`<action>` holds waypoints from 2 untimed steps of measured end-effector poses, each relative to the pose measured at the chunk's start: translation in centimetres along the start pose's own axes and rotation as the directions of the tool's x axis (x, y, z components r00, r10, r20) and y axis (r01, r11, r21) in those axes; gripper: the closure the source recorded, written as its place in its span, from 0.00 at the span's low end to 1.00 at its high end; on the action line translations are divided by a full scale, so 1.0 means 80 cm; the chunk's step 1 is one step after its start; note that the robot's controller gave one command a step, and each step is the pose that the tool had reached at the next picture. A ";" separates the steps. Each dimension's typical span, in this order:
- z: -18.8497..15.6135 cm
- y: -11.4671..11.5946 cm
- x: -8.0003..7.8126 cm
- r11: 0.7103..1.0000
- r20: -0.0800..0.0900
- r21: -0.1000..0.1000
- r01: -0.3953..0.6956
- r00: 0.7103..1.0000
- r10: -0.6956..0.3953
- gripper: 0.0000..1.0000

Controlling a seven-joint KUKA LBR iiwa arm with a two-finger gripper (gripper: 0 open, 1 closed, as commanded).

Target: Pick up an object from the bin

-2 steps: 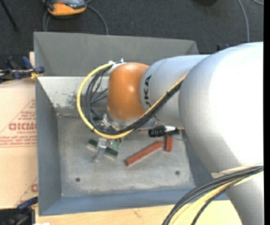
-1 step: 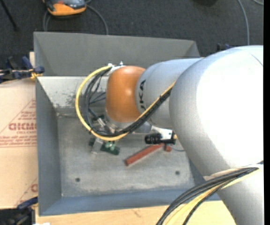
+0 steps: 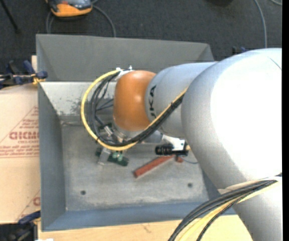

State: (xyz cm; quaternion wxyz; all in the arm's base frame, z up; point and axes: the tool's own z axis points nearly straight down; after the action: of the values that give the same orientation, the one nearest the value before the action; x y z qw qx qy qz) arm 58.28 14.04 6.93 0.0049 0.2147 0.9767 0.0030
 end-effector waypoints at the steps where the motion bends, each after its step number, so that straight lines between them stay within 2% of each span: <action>1: -0.004 -0.001 0.001 1.000 -0.005 0.004 -0.013 1.000 0.013 1.00; 2: -0.011 -0.001 0.000 1.000 -0.006 0.006 0.001 1.000 -0.001 1.00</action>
Offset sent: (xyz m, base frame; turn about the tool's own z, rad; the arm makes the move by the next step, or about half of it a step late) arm 0.0000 0.0000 0.0034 -0.0001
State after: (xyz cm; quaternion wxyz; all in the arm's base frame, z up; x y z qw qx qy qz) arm 58.24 13.98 7.78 0.0014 0.2144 0.9768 0.0007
